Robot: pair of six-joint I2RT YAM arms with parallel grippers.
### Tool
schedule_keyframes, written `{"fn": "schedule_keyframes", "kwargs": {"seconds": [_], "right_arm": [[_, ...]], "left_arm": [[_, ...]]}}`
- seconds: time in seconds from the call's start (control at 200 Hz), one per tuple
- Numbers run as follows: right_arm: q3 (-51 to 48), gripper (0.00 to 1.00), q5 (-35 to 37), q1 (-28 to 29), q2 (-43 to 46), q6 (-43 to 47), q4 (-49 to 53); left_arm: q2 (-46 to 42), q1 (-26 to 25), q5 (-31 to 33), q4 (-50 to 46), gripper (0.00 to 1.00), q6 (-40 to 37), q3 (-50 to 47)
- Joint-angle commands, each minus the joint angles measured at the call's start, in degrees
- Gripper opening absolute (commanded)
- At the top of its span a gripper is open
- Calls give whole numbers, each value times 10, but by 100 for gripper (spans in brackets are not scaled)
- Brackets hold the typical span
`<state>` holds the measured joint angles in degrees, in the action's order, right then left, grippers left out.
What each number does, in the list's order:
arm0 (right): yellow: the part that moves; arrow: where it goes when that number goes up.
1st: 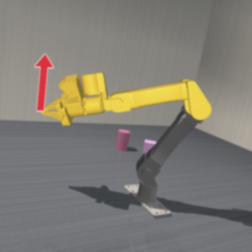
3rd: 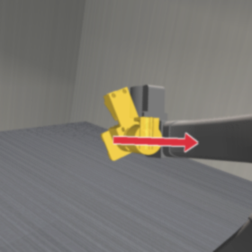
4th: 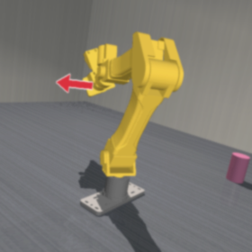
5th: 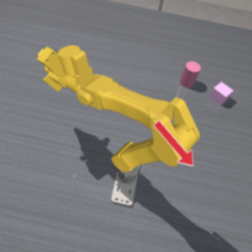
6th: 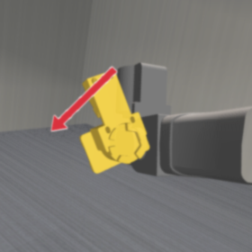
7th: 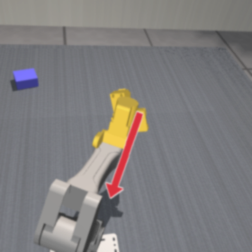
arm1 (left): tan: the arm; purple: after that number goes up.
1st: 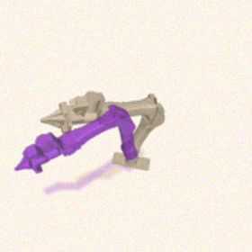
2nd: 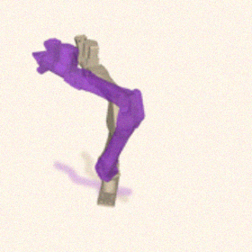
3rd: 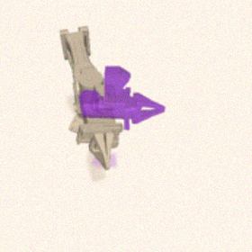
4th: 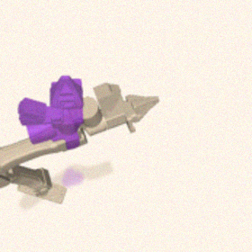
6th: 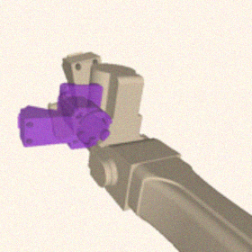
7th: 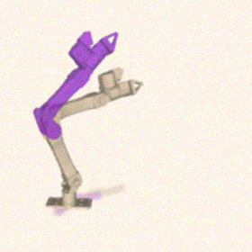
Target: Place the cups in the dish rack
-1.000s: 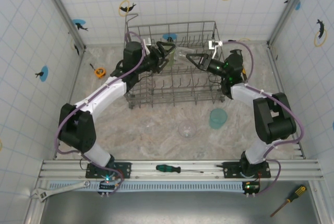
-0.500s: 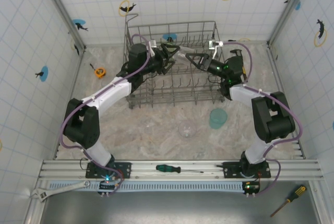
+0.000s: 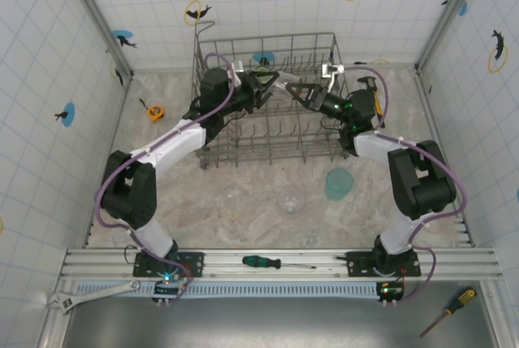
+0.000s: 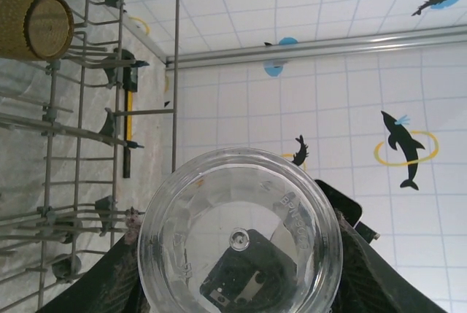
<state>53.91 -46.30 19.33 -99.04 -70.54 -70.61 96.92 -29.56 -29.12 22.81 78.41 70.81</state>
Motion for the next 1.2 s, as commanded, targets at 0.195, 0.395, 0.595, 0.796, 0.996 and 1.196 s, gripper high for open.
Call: {"fn": "schedule_keyframes", "kwargs": {"seconds": [0.195, 0.395, 0.595, 0.796, 0.996, 1.196], "right_arm": [[-13, 27, -12, -6, 29, 21, 16], [-33, 66, 0, -31, 80, 75, 118], [-47, 100, 44, -73, 143, 176, 294], [-58, 100, 80, -134, 192, 244, 415], [-64, 100, 196, -173, 264, 336, 538], [-91, 100, 326, -190, 336, 395, 585]], "left_arm": [[11, -18, -2, 28, 0, -19, 23], [28, -21, 24, 3, 0, -50, 71], [63, -30, 64, -45, 0, -102, 141], [122, -46, 112, -105, 0, -176, 242], [206, -58, 145, -146, 0, -253, 356], [285, -62, 172, -165, 0, -321, 449]]}}
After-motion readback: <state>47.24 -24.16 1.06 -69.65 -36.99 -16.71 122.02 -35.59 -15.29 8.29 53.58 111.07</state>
